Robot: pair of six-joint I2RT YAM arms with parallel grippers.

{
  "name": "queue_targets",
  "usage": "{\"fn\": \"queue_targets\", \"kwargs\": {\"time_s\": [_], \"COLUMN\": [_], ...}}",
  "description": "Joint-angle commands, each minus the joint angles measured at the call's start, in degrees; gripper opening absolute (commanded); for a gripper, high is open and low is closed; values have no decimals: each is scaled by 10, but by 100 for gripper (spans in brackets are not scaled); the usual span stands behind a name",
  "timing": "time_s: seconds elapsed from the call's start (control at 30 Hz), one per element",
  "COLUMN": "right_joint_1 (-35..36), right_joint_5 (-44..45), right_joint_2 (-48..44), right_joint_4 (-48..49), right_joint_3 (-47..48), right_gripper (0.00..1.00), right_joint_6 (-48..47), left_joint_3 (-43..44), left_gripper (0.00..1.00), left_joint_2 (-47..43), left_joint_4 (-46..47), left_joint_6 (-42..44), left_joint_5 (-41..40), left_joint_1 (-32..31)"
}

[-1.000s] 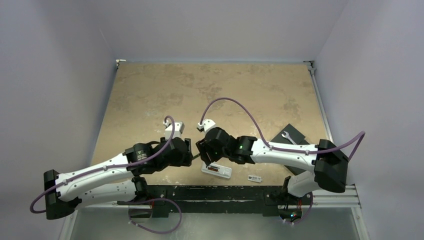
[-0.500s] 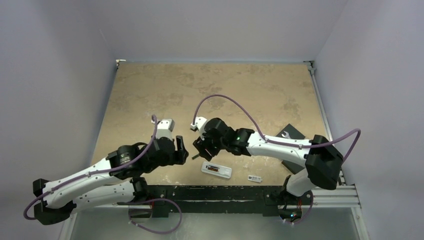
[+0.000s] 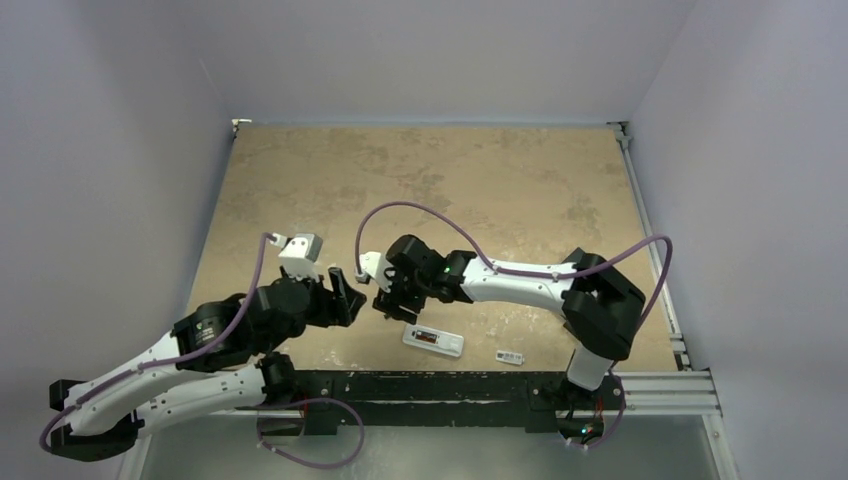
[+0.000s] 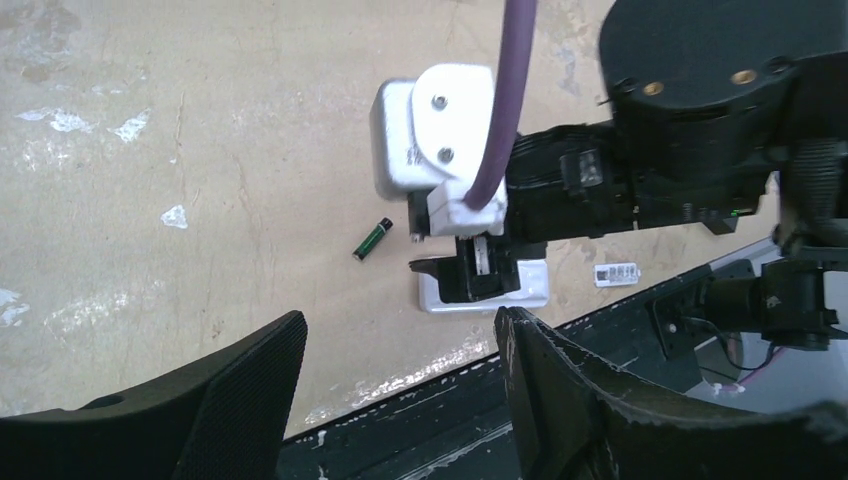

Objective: Load the batteries into the remote control
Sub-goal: Pick up the battery from the center of the board.

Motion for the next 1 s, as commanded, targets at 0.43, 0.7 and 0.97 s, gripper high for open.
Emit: {"fn": "queue_targets", "kwargs": {"time_s": [0.43, 0.7, 0.97], "right_joint_1": [-1, -2, -4], "right_joint_5": [-62, -68, -63], "right_joint_2": [56, 79, 100], "right_joint_4": [16, 29, 28], "right_joint_3": [28, 30, 44], "right_gripper": [64, 61, 58], "right_joint_6": [-187, -206, -205], "left_joint_3": [-5, -9, -9], "left_gripper": [70, 69, 69], "left_joint_2": [-25, -29, -20], "left_joint_4": [34, 41, 42], "left_joint_6": [28, 33, 36], "left_joint_5": [9, 18, 21], "left_joint_1": [2, 2, 2]}}
